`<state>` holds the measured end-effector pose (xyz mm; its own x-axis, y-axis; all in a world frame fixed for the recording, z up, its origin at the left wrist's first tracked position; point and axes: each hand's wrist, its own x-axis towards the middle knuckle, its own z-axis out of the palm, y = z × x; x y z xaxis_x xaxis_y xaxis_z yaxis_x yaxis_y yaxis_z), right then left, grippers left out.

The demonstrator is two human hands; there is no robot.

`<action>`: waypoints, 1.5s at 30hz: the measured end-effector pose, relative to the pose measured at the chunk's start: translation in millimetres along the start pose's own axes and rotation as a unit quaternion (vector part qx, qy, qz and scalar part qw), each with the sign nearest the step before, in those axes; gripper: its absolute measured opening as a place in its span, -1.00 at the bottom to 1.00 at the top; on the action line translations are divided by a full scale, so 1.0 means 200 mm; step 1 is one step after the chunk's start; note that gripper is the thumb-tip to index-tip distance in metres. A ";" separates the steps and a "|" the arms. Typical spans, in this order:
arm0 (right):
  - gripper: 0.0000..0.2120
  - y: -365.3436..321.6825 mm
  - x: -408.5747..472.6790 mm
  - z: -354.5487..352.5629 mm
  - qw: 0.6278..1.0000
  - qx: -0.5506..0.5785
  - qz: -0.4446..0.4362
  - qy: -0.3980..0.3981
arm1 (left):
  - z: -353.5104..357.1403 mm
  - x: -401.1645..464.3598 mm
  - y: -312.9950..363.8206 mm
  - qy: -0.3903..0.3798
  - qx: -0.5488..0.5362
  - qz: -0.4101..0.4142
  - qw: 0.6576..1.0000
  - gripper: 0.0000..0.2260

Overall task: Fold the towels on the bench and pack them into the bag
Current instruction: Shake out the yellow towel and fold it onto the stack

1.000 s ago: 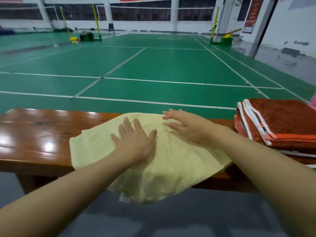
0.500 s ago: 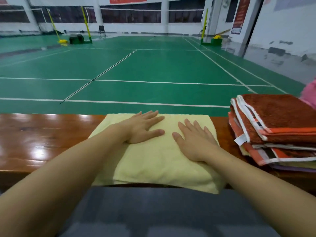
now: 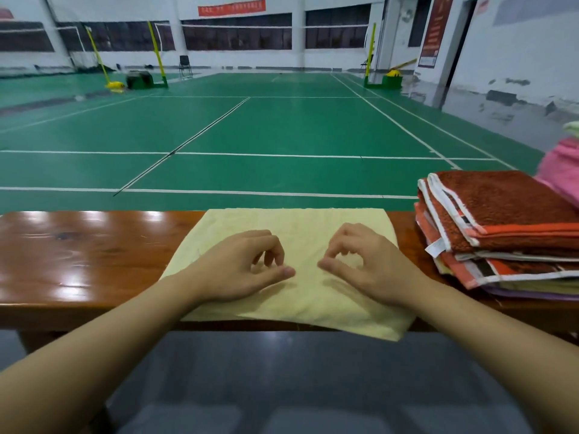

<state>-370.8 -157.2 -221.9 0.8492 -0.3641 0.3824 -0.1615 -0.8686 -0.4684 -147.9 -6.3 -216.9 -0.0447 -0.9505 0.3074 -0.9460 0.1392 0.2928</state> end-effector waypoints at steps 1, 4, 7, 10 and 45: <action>-0.69 -0.03 -0.03 -0.01 1.000 -0.004 -0.015 -0.025 | -0.01 -0.04 0.00 -0.005 -0.016 0.003 1.000 -0.71; -0.70 -0.06 -0.12 -0.02 0.997 -0.021 -0.045 -0.065 | -0.01 -0.17 0.00 -0.005 -0.002 0.040 0.999 -0.72; -0.62 -0.01 -0.21 -0.04 0.990 -0.079 -0.079 -0.081 | 0.01 -0.28 -0.04 0.006 0.064 0.075 0.995 -0.58; -0.52 0.06 -0.27 -0.06 0.983 -0.135 -0.091 -0.086 | 0.02 -0.33 -0.08 0.016 0.102 0.069 0.992 -0.52; -0.70 0.21 -0.40 -0.11 0.994 -0.018 -0.105 0.019 | -0.13 -0.58 -0.35 0.115 -0.106 -0.042 0.987 -0.82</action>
<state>-456.4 -173.3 -254.3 0.8467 -0.1854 0.4986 -0.0009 -0.9378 -0.3472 -68.2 100.7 -250.3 0.1289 -0.8762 0.4645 -0.8537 0.1403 0.5015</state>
